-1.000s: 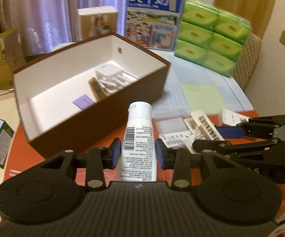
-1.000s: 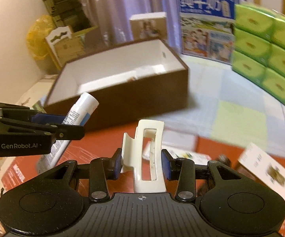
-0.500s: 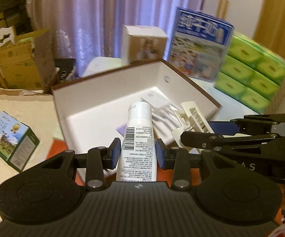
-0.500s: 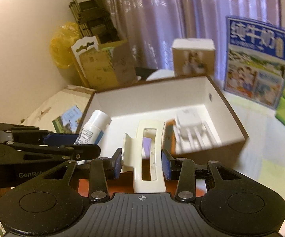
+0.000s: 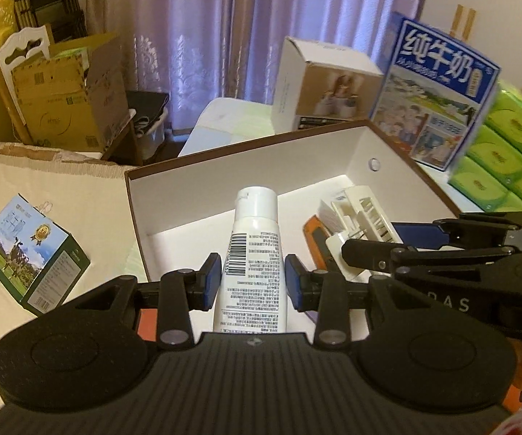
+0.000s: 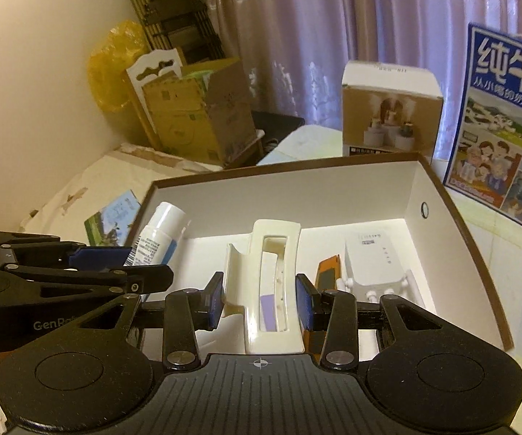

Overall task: Organize rigid objects
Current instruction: 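Lower and release the lotion tube and white clip into the box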

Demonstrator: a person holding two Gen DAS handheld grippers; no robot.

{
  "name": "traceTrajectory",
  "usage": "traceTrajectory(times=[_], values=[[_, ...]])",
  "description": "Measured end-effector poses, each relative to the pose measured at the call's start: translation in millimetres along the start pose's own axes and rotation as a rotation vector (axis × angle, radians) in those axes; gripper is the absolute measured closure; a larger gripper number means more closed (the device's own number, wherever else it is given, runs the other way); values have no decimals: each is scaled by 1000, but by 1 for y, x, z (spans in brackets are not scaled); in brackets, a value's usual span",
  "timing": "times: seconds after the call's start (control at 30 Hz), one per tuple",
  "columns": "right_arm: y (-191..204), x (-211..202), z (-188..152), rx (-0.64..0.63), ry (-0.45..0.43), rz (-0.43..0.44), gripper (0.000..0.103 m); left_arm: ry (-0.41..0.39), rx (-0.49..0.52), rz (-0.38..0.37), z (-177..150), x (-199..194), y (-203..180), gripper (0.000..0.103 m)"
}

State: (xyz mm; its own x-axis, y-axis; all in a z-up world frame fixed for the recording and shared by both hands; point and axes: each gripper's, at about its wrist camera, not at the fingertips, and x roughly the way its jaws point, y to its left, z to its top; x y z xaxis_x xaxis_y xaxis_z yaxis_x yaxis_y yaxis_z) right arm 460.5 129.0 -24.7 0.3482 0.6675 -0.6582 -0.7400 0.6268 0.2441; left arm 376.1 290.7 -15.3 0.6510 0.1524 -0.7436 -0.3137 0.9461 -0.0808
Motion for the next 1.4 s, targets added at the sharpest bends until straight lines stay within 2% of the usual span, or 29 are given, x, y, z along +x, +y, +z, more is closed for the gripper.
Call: traceTrajectory(times=[0.37,0.67,1.03,1.17,1.4], values=[[-16,61,17,24,82,-8,66,72,8,27,16,61,16,70],[-24,83,21,41,106,-13,66,99,24,36,22,85,21,70],[-27,88,27,59,79,7,66,85,48,60,27,90,23,69],[-24,80,27,73,24,14,66,90,43,57,25,88,24,69],[-22,59,22,67,26,16,65,80,49,33,20,71,19,69]])
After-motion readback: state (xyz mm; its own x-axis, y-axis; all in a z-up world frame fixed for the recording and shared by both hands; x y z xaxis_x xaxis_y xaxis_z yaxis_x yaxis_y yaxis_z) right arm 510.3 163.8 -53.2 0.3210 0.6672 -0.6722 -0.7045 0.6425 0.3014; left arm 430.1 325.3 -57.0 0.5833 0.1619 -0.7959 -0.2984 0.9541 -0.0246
